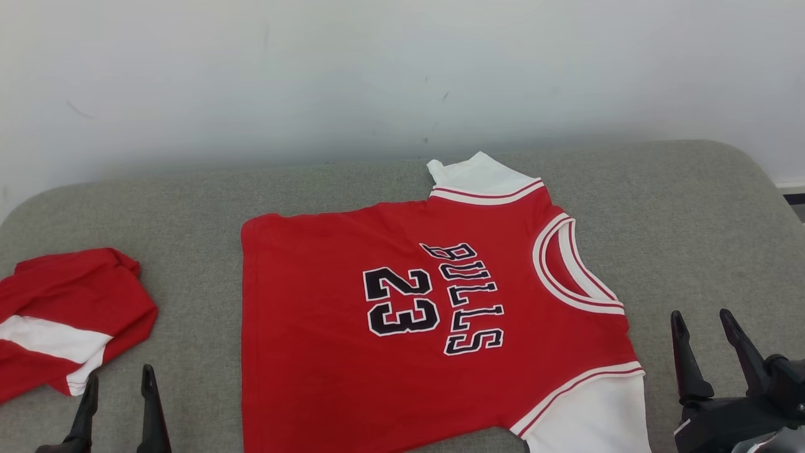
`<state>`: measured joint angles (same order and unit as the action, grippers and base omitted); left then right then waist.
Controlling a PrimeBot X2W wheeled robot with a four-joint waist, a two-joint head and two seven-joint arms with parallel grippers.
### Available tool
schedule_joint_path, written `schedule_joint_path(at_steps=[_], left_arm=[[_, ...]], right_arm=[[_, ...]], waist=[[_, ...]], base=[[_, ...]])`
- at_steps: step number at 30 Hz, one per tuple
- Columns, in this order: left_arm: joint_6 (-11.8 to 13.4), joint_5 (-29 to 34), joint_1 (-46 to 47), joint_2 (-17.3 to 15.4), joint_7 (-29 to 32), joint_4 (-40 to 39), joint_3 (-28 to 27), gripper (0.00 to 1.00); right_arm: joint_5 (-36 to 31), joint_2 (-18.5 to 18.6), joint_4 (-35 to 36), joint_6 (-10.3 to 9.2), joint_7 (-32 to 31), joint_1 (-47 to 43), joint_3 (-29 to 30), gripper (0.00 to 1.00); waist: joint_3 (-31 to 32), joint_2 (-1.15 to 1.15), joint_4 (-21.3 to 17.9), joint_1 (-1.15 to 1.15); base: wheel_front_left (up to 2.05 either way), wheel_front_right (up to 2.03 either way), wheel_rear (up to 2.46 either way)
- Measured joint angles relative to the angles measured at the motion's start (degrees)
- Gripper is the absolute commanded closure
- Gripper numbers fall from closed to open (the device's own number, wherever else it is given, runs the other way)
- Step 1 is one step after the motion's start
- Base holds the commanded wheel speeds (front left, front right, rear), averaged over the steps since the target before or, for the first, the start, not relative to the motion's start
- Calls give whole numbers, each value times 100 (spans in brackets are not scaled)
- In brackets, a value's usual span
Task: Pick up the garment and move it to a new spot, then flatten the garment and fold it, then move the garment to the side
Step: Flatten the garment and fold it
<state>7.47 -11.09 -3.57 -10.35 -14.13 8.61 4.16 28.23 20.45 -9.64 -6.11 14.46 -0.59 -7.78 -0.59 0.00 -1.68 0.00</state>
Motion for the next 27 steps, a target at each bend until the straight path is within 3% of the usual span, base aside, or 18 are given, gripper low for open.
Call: schedule_joint_path(at_steps=[19, 27], left_arm=[[-45, 48, -84, 133, 108, -74, 80, 0], [-216, 313, -94, -75, 509, -9, 385, 0]], right_arm=[[-112, -114, -137, 43, 1, -33, 167, 0], [-121, -160, -178, 114, 1, -30, 157, 0]], waist=[[45, 0, 66, 0], [58, 0, 135, 0]], base=[[0, 0, 0], [0, 0, 0]])
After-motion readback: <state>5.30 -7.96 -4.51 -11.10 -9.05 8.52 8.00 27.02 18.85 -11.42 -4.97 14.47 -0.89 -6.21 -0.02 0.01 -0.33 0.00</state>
